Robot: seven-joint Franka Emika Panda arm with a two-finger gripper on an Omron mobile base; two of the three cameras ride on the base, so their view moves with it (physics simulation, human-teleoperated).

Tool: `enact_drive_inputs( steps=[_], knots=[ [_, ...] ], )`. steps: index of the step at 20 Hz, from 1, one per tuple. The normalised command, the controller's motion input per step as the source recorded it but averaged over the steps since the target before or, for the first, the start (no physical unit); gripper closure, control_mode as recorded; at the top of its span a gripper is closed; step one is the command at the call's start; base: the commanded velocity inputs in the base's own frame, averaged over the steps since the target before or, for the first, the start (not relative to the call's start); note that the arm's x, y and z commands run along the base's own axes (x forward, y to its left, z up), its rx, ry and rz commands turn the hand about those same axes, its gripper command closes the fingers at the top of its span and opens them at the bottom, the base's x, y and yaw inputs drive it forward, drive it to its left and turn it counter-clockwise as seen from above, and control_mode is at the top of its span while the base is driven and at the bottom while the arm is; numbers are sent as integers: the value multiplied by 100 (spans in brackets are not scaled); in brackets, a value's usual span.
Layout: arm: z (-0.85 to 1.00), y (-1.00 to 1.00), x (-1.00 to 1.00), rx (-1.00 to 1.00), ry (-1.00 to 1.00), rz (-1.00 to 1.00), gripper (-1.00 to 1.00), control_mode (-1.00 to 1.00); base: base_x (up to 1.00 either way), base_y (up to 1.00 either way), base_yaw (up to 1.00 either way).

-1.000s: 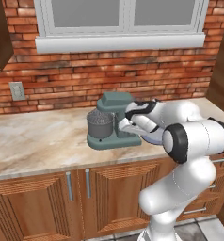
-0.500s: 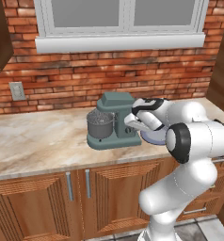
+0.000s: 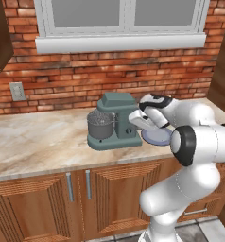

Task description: Add butter and sugar cubes to the stand mixer bowl and then turn on the stand mixer to begin making frosting.

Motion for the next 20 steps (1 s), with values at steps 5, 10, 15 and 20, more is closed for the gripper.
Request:
enact_drive_inputs(
  steps=[5, 10, 15, 20],
  knots=[
    [-1, 0, -21, 17, -7, 11, 100, -100, 0, 0, 0],
    [-11, 0, 3, 13, -4, 5, 100, -100, 0, 0, 0],
    [-4, 3, -9, 7, -7, 6, 100, -100, 0, 0, 0],
    [0, 14, -34, -1, -17, 6, 100, -100, 0, 0, 0]
  ],
)
